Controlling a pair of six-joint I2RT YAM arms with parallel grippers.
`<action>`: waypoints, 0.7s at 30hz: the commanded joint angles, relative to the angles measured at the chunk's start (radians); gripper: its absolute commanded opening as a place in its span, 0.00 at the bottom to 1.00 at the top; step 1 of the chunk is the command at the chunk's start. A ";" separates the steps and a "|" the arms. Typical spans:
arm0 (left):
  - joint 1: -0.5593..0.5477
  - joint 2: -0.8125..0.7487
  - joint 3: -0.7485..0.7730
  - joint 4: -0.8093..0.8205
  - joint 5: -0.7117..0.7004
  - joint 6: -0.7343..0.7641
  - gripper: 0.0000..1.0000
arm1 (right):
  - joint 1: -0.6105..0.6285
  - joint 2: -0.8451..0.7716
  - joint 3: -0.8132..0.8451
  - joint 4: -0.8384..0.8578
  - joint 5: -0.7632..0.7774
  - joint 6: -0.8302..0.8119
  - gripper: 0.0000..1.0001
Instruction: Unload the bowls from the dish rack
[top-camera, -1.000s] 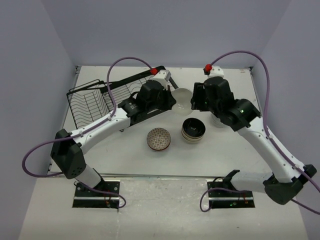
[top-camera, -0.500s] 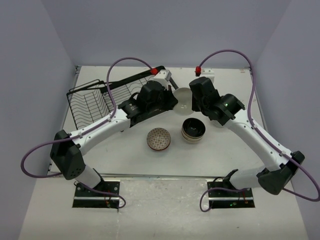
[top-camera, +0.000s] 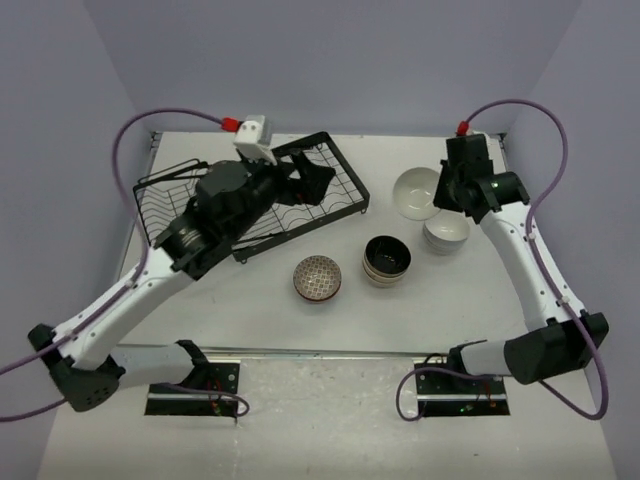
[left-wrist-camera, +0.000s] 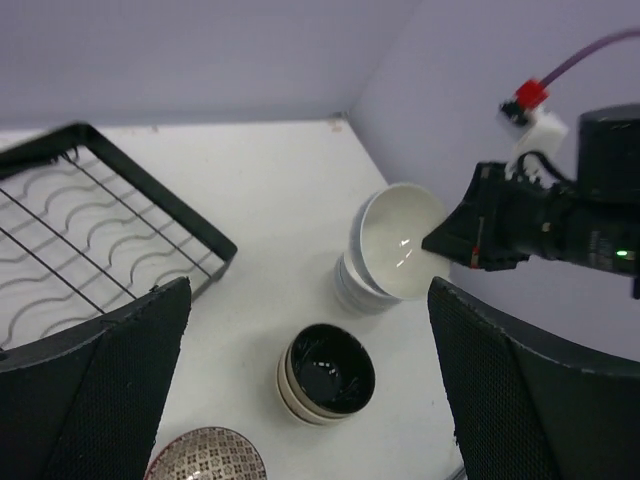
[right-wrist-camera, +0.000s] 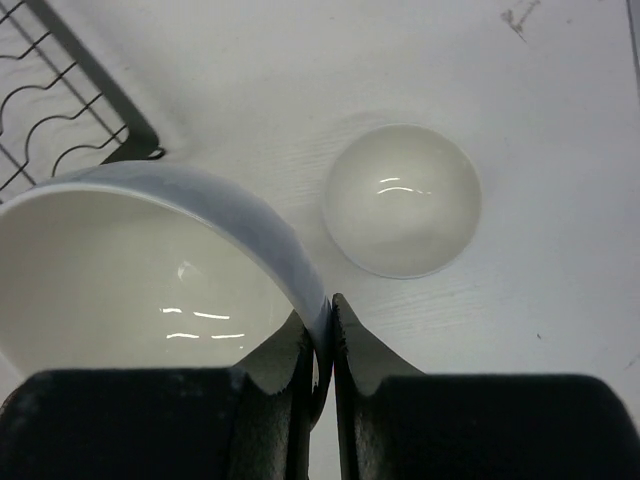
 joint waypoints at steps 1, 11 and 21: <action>0.005 -0.160 -0.046 -0.041 -0.135 0.056 1.00 | -0.179 -0.004 -0.005 0.052 -0.163 -0.025 0.00; 0.007 -0.458 -0.149 -0.257 -0.204 0.148 1.00 | -0.428 0.079 -0.152 0.170 -0.283 0.004 0.00; 0.007 -0.529 -0.458 -0.257 -0.274 0.208 1.00 | -0.450 0.121 -0.290 0.273 -0.287 0.051 0.00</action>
